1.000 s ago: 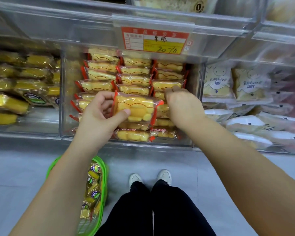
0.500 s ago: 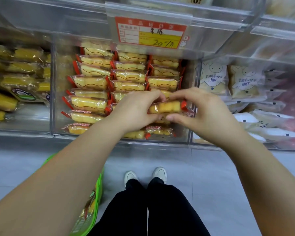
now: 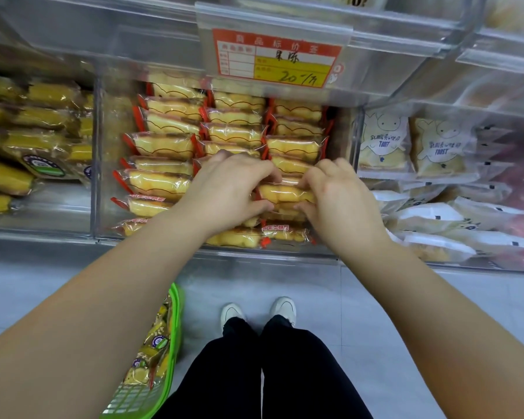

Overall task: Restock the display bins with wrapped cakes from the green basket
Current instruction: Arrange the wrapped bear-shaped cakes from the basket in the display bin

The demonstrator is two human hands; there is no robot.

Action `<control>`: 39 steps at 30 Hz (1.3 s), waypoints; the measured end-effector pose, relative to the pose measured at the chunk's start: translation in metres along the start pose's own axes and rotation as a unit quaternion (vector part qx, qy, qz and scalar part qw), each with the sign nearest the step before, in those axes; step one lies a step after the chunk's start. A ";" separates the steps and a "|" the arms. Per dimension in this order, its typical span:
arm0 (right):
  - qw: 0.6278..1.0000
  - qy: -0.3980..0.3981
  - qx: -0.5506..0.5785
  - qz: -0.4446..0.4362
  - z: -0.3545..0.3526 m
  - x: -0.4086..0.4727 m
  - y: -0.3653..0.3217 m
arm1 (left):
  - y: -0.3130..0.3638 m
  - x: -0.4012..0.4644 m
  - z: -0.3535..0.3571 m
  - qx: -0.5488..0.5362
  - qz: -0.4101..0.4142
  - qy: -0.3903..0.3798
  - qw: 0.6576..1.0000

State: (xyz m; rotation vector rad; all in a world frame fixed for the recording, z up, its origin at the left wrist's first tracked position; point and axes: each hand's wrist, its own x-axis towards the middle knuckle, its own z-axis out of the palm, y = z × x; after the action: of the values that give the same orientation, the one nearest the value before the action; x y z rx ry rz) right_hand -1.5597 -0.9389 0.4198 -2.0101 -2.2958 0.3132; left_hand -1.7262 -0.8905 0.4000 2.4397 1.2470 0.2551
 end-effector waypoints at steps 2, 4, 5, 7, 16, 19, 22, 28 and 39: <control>0.995 -0.001 -0.099 -0.031 0.002 0.001 -0.001 | 0.005 0.000 0.006 0.047 0.019 0.018 0.999; 0.987 0.006 -0.153 -0.050 0.004 0.004 -0.001 | 0.006 -0.001 0.011 0.080 0.031 0.033 0.996; 0.985 0.007 -0.165 -0.051 0.005 0.006 0.000 | 0.006 -0.001 0.013 0.089 0.029 0.036 0.995; 0.981 -0.004 -0.184 -0.056 0.006 0.011 0.001 | 0.006 0.000 0.017 0.100 0.022 0.039 0.994; 0.979 -0.092 -0.135 -0.121 -0.003 0.017 0.017 | 0.004 -0.017 0.010 -0.130 -0.035 0.035 0.990; 0.994 -0.057 0.027 -0.094 -0.018 0.014 0.017 | 0.012 -0.039 0.004 -0.255 -0.114 0.148 0.949; 0.985 0.017 0.146 -0.091 -0.034 0.009 0.001 | 0.017 -0.074 0.003 -0.360 -0.222 0.274 0.864; 0.901 -0.161 0.324 -0.239 -0.012 -0.021 -0.106 | 0.025 -0.187 0.047 -0.396 -0.440 0.486 0.643; 0.791 -0.524 0.153 -0.276 0.288 -0.063 -0.219 | -0.032 -0.365 0.254 -0.396 -0.686 0.466 0.395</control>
State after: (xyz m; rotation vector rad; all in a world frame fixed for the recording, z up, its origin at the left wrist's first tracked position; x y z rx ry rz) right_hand -1.8188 -1.0574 0.1874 -0.9368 -2.8858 1.9646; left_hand -1.8812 -1.2338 0.1610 -0.2166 2.2207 1.3007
